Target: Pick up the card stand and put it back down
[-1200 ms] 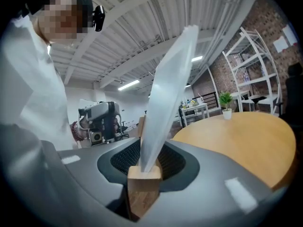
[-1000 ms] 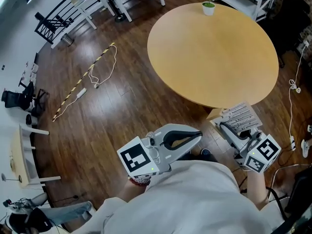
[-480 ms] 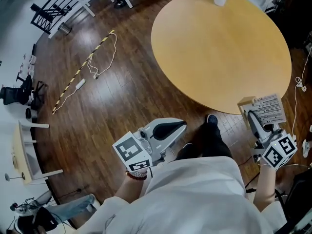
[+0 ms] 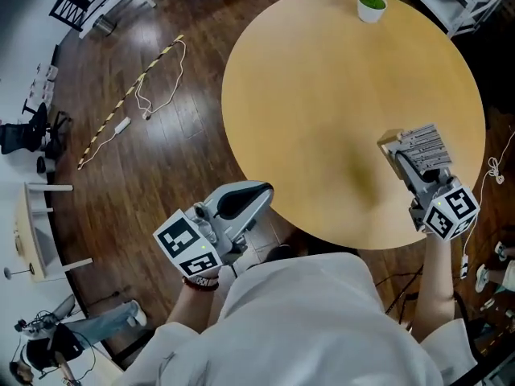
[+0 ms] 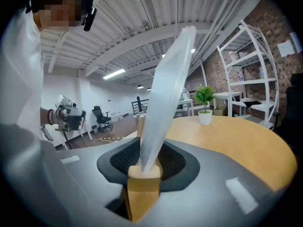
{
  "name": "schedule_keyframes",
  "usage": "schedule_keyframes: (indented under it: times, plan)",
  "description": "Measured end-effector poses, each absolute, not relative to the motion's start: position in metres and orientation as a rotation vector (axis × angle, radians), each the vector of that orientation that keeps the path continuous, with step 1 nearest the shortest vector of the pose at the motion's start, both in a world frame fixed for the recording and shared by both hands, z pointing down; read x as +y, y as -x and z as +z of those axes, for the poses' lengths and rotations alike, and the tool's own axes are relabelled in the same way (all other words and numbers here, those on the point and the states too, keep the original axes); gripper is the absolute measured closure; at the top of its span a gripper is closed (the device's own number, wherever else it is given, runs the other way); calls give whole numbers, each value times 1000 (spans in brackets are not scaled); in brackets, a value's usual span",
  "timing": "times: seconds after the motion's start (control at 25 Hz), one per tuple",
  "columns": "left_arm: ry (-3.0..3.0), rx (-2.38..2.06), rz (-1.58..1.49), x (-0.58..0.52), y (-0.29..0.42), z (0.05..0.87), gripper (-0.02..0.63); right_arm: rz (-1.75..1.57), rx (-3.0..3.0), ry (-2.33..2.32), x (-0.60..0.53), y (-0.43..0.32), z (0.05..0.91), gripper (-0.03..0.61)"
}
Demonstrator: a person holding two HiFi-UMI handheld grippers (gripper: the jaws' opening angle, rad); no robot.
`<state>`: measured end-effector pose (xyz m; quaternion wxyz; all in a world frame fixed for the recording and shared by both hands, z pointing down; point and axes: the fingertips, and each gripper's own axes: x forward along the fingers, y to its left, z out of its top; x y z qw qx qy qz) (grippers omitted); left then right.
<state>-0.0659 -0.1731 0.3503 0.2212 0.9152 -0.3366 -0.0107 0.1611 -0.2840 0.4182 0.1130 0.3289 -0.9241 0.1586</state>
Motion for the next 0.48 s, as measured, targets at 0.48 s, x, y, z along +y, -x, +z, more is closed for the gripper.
schedule_keyframes:
  times: [0.48]
  plan:
    - [-2273, -1168, -52, -263, 72, 394, 626, 380, -2527, -677, -478, -118, 583, 453]
